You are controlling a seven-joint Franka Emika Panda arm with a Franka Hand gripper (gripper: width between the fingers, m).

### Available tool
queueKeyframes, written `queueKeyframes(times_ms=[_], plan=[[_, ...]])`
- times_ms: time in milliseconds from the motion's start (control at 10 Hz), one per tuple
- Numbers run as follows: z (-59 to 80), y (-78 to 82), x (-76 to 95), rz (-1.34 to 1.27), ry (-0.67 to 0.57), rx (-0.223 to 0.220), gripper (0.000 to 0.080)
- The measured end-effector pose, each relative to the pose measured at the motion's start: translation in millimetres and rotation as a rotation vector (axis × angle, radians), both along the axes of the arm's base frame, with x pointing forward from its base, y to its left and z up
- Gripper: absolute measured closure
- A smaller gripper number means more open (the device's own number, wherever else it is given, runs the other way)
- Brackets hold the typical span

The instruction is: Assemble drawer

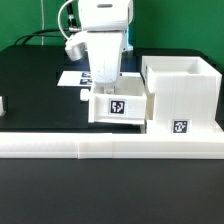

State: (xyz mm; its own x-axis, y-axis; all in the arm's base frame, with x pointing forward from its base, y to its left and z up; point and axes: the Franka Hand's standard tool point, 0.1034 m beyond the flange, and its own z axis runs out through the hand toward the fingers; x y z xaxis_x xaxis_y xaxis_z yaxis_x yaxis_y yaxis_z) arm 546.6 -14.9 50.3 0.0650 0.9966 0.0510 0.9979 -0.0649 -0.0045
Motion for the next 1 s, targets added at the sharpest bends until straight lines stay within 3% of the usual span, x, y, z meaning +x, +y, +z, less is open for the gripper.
queueKeyframes(times_ms=[500,1000], plan=[[6.9,0.6,1.4,-0.018,0.013,-0.005,0.0757],[4.4,-0.1,-0.3,-0.014,0.017,-0.004,0.0757]])
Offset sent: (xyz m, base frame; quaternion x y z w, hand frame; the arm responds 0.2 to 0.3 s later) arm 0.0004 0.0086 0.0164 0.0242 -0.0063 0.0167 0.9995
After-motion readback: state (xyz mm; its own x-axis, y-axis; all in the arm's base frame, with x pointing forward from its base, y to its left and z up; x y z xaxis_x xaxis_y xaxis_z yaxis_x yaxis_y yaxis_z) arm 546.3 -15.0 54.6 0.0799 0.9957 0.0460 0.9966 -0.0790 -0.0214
